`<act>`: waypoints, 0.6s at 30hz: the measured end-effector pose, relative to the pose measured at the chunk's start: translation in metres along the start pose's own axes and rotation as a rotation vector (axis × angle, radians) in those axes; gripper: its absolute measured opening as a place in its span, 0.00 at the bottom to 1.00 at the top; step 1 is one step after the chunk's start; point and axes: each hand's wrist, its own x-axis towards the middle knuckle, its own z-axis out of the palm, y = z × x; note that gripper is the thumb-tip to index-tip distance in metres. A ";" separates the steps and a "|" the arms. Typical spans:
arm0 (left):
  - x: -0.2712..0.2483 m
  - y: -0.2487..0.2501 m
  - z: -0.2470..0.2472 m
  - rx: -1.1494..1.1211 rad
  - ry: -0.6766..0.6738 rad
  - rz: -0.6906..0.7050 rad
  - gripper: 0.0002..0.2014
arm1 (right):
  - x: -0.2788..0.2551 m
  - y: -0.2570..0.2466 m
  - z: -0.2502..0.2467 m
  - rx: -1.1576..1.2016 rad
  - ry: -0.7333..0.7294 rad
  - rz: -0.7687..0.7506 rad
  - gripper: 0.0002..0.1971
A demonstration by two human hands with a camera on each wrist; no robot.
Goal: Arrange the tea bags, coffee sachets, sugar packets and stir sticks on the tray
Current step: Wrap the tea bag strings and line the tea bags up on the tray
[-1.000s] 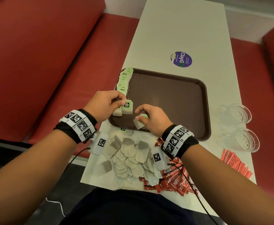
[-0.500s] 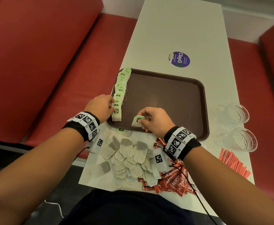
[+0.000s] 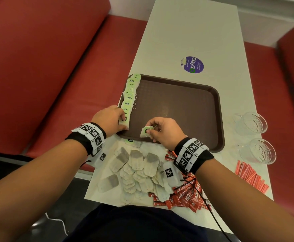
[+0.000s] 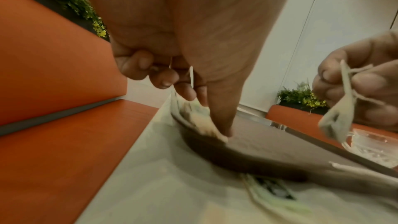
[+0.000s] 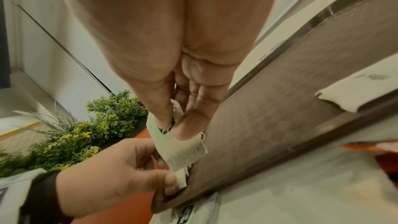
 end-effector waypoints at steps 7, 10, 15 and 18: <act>-0.021 0.028 -0.022 -0.272 0.037 0.333 0.12 | 0.008 -0.003 0.010 0.100 0.013 -0.065 0.12; -0.023 0.033 -0.020 -0.217 0.046 0.343 0.07 | 0.010 -0.007 0.013 0.118 0.016 -0.080 0.13; -0.020 0.013 -0.023 -0.353 0.094 0.123 0.01 | 0.009 -0.006 0.013 -0.254 -0.026 -0.147 0.15; -0.014 -0.002 -0.022 -0.345 0.057 0.002 0.03 | 0.007 -0.006 0.020 -0.597 -0.239 -0.209 0.12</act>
